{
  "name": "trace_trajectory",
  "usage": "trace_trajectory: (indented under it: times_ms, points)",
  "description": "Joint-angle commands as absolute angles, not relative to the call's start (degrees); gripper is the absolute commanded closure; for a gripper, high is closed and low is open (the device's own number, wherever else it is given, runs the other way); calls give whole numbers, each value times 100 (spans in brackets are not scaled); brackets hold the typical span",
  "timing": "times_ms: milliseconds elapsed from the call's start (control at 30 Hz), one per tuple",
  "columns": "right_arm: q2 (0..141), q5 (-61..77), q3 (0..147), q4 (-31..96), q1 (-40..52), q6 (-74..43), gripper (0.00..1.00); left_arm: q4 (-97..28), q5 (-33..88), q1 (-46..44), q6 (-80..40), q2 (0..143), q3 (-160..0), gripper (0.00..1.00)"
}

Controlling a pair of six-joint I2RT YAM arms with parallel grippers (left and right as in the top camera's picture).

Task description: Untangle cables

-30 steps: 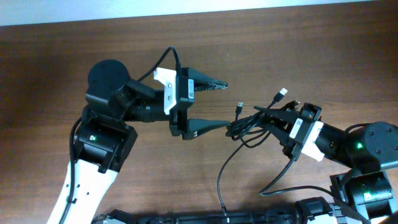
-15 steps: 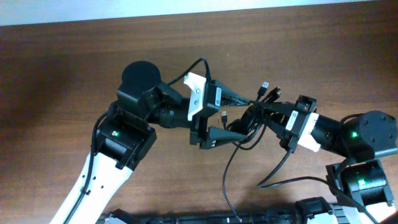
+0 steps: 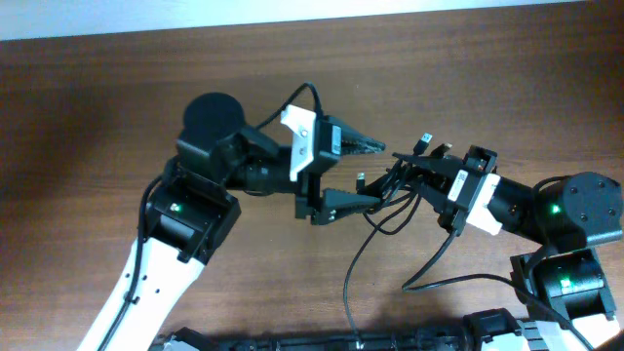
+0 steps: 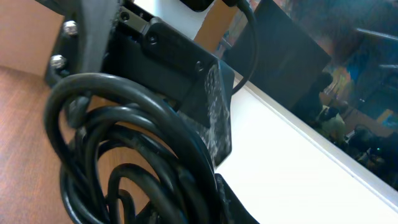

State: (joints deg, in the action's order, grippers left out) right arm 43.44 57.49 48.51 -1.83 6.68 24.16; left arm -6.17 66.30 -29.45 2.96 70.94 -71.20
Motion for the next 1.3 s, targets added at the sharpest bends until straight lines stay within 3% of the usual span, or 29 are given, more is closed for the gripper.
trace_trajectory:
  times_ms: [0, 600, 767, 933, 1067, 1200, 1267]
  points:
    - [4292, 5789, 4882, -237, 668, 2359, 84, -541, 6814, -2644, 158, 7048, -7212, 32]
    - [4499, 5789, 4882, -242, 668, 2359, 84, -204, 6764, -2416, -91, 7037, -7212, 35]
    - [4499, 5793, 4882, -366, 668, 2359, 84, -237, 6049, -2309, -475, 7039, -7212, 32]
    - [4501, 5898, 4882, -523, 670, 2359, 84, -270, 6027, -2309, -580, 7043, -7212, 35]
    - [4499, 5892, 4882, -543, 668, 2366, 84, -266, 6125, -2456, -578, 7048, -7212, 45]
    - [4501, 5892, 4882, -622, 668, 2377, 84, -266, 6123, -2803, -578, 7054, -7212, 36]
    - [4501, 5824, 4882, -668, 668, 2377, 83, -266, 6125, -2877, -580, 7057, -7212, 38]
